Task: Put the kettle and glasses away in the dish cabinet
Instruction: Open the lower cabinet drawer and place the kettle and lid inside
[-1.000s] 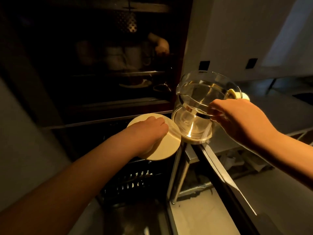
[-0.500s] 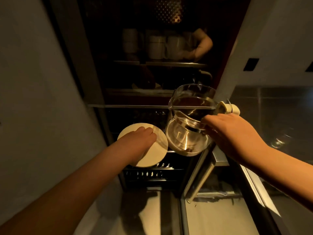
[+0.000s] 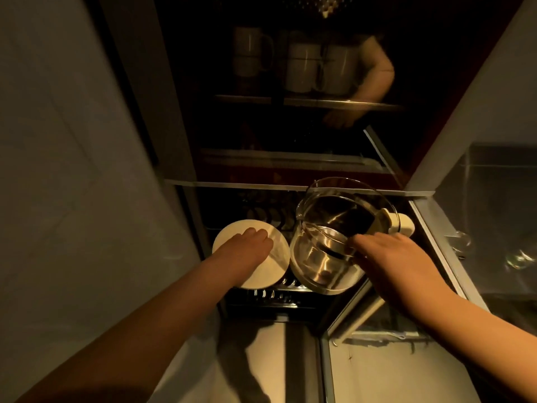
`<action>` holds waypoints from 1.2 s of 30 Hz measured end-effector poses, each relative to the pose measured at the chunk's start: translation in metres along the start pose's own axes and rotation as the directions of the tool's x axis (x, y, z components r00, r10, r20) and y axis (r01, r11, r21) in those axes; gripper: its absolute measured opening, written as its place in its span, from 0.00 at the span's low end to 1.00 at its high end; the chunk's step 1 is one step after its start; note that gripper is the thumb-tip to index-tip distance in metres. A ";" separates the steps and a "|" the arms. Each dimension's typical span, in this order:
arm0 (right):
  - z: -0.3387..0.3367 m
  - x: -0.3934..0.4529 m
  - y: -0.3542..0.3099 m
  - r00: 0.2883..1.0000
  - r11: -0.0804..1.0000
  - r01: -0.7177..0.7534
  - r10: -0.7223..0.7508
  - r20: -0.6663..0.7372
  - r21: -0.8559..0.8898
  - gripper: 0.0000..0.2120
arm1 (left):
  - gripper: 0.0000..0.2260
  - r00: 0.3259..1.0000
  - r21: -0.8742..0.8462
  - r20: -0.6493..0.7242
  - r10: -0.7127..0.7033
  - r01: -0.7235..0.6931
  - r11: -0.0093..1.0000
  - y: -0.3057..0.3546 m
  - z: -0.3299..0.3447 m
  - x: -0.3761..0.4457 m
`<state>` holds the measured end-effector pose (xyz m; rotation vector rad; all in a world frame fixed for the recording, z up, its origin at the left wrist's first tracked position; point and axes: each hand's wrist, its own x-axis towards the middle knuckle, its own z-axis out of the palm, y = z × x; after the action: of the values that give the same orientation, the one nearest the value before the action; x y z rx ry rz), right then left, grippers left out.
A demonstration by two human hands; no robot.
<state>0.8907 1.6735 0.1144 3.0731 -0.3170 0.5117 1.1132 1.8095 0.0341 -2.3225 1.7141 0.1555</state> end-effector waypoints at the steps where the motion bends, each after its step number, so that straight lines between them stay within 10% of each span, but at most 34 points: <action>1: 0.005 0.002 0.000 1.000 1.000 -0.005 0.005 -0.008 -0.007 0.18 | 0.29 1.000 -0.004 0.003 0.002 -0.002 1.000 -0.003 0.004 0.005; 36: 0.107 0.007 -0.008 0.995 0.997 -0.081 0.081 0.058 -0.008 0.32 | 0.19 0.991 -0.102 0.013 -0.135 0.135 0.986 -0.022 0.078 0.101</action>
<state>0.9327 1.6752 0.0155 3.0844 -0.4453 0.4232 1.1691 1.7426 -0.0615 -2.5002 1.5743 0.2303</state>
